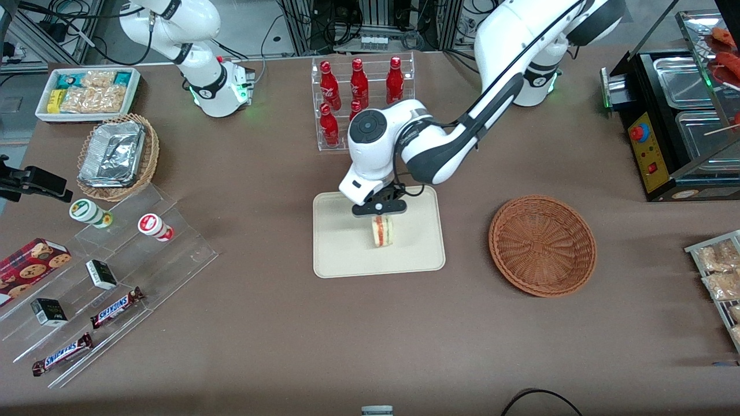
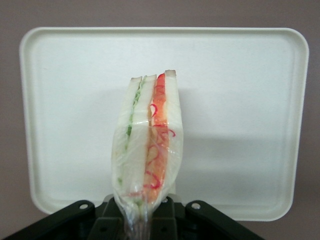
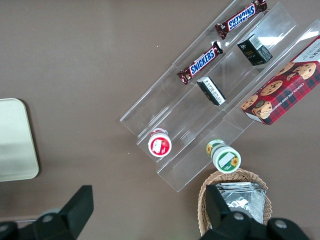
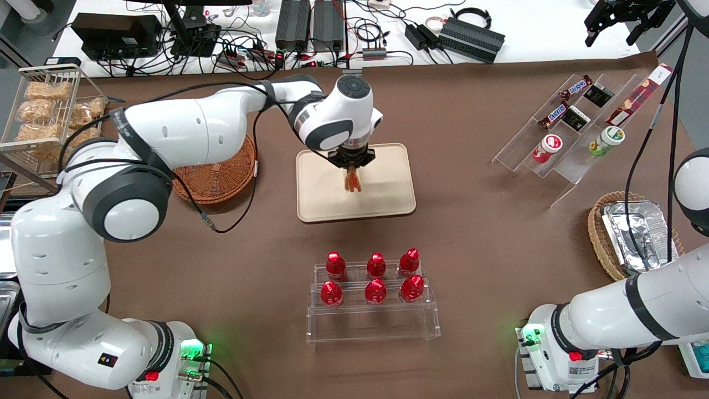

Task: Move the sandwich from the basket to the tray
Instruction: 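Lower the sandwich onto the tray and open the left gripper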

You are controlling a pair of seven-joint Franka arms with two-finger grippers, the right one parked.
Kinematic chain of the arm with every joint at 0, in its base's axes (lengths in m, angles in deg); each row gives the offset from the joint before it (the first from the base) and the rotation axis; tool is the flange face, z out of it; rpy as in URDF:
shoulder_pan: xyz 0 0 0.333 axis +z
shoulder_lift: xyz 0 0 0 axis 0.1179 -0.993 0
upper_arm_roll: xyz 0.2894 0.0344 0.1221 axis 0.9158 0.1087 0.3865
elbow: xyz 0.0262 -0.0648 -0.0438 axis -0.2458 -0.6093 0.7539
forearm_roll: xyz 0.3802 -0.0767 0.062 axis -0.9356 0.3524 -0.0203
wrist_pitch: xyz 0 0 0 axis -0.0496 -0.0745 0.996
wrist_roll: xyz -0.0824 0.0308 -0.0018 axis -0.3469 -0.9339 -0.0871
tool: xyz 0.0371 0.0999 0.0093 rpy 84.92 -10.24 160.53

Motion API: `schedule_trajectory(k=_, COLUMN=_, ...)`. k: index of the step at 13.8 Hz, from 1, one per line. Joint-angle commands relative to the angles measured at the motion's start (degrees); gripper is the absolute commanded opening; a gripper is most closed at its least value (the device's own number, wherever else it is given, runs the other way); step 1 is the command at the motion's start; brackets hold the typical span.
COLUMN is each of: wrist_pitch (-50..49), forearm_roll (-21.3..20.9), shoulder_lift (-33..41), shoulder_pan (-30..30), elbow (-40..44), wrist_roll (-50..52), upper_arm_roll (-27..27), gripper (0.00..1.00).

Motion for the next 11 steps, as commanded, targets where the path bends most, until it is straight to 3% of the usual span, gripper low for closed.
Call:
schedule_trajectory(k=1, wrist_pitch=1.99, forearm_roll=-6.84, shoulder_lift=-2.02, shoulder_pan=-1.81, elbow=-0.68, wrist_roll=6.44, upper_arm_roll=0.53, gripper=0.0)
schedule_trajectory(k=8, wrist_pitch=5.6, forearm_roll=-8.01, shoulder_lift=-4.75, shoulder_pan=-2.09, elbow=-2.7, wrist_roll=9.18, upper_arm_roll=0.62, gripper=0.0)
schedule_trajectory(k=9, wrist_pitch=5.6, forearm_roll=-8.01, shoulder_lift=-4.66, shoulder_pan=-2.0, elbow=-2.71, wrist_roll=9.18, upper_arm_roll=0.62, gripper=0.15)
schedule_trajectory(k=10, wrist_pitch=5.34, forearm_roll=-8.01, shoulder_lift=-4.57, shoulder_pan=-1.82, elbow=-2.62, wrist_roll=8.75, upper_arm_roll=0.62, gripper=0.96)
schedule_trajectory(k=11, wrist_pitch=5.16, forearm_roll=-7.93, shoulder_lift=-4.22, shoulder_pan=-1.82, elbow=-2.45, wrist_roll=9.0, upper_arm_roll=0.53, gripper=1.0)
